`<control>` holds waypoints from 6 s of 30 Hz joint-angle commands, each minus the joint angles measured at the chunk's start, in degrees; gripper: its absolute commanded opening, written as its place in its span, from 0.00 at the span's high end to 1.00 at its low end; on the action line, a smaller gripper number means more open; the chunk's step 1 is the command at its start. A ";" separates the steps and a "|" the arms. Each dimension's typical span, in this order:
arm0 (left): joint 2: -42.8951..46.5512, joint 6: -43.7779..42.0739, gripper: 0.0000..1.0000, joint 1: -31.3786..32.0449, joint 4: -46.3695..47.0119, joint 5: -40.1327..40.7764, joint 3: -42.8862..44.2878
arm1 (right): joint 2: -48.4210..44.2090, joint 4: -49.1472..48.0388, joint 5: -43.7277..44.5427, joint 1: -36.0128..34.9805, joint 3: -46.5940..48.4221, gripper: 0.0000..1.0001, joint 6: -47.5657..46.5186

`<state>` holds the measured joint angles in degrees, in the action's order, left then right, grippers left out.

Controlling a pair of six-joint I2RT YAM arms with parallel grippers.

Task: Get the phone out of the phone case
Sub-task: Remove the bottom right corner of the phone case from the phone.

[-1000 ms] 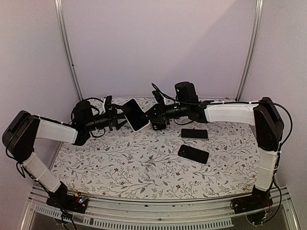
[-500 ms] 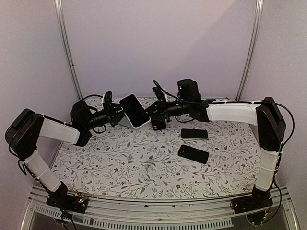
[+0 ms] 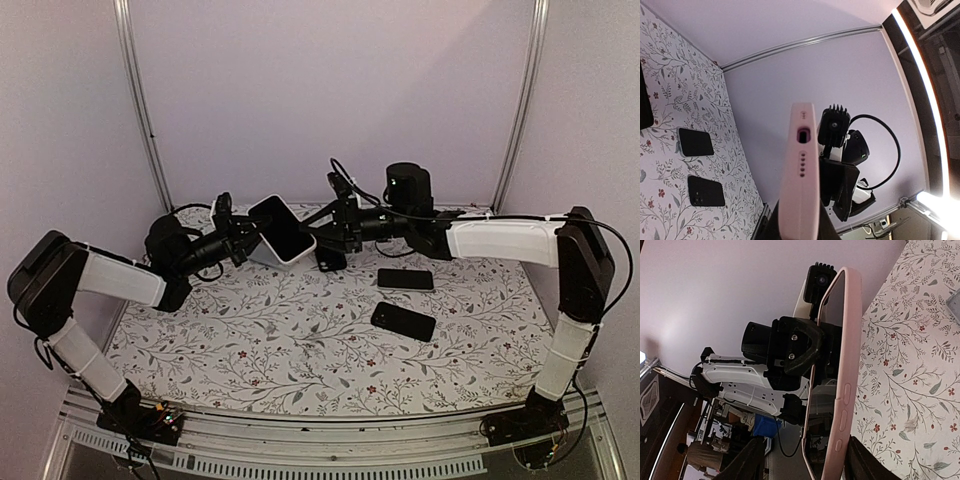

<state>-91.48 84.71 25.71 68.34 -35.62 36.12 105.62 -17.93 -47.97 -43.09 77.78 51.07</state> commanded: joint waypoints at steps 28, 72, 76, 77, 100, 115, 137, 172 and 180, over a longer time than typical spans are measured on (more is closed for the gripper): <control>0.32 13.26 1.00 4.61 12.88 6.66 5.65 | -6.66 -24.86 -6.05 -0.15 -5.23 0.93 2.29; -0.10 17.73 1.00 6.11 16.74 4.46 10.01 | -6.48 -25.55 -5.01 -1.39 -4.87 0.67 -4.67; 2.57 13.87 1.00 5.08 12.61 5.26 9.20 | -8.90 -25.18 -3.21 -1.29 -6.42 0.63 -3.53; 3.27 12.88 1.00 4.88 11.28 5.67 8.95 | -9.38 -25.29 -3.08 -1.34 -6.68 0.62 -3.21; 4.38 11.49 1.00 3.90 10.15 5.07 10.15 | -10.92 -24.52 0.96 -0.77 -7.27 0.86 0.20; 6.28 8.18 1.00 4.18 18.49 3.52 11.96 | -7.11 -19.27 1.36 0.00 -6.82 0.98 5.31; 7.59 3.49 1.00 4.28 15.48 0.11 15.06 | -6.52 2.91 14.14 0.99 -5.79 0.90 0.38; 8.39 -0.60 1.00 5.50 8.80 -3.47 13.81 | -5.54 0.98 14.73 0.99 -2.62 0.78 0.08; 7.12 -1.13 1.00 6.66 6.55 -4.90 14.11 | -4.33 -2.58 11.62 1.00 -0.94 0.76 1.20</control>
<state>-84.88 79.68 27.57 66.83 -31.59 46.96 97.56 -21.54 -40.16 -42.65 75.48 51.64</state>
